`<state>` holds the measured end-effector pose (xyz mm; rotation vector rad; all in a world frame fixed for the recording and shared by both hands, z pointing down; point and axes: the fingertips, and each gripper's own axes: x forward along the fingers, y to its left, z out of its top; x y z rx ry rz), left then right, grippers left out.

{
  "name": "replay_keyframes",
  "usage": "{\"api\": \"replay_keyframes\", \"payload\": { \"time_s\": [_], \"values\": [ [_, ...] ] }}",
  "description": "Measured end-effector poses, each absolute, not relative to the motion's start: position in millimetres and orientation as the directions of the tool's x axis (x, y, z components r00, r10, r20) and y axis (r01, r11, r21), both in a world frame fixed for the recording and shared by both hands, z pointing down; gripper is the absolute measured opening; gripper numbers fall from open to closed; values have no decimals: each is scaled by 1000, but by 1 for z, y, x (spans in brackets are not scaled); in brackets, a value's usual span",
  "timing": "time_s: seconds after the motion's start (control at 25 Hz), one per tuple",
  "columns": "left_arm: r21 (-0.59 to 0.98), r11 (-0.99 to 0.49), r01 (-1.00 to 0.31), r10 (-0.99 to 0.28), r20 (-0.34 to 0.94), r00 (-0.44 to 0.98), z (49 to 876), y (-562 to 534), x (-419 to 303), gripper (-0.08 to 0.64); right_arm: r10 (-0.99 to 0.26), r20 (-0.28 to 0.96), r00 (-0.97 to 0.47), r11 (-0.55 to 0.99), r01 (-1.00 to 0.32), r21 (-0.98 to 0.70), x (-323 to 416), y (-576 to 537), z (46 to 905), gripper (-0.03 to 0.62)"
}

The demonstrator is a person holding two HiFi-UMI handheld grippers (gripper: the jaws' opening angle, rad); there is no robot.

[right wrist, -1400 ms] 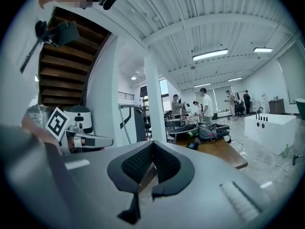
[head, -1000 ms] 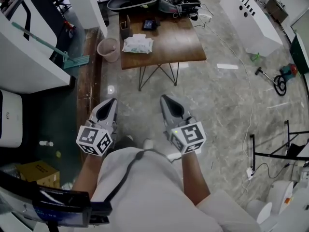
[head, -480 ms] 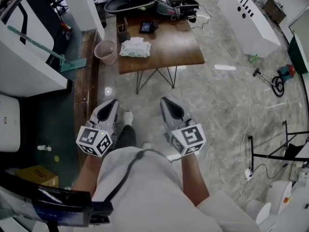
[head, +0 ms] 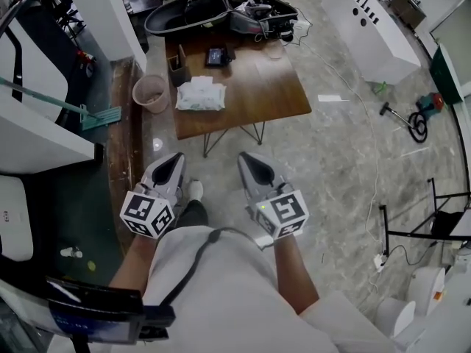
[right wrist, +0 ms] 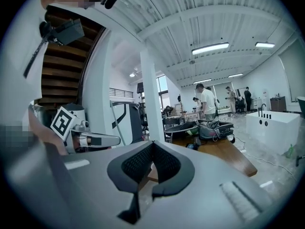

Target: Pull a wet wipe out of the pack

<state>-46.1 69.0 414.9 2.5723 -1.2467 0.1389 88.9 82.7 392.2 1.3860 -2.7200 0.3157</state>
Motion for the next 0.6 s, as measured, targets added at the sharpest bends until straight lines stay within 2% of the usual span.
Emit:
{"api": "replay_keyframes", "payload": {
  "time_s": [0.4, 0.6],
  "values": [
    [221, -701, -678, -640, 226, 735, 413, -39, -50, 5, -811, 221, -541, 525, -841, -130, 50, -10, 400, 8],
    [217, -737, -640, -599, 228, 768, 413, -81, -58, 5, -834, 211, -510, 488, -860, -149, 39, -50, 396, 8]
  ]
}}
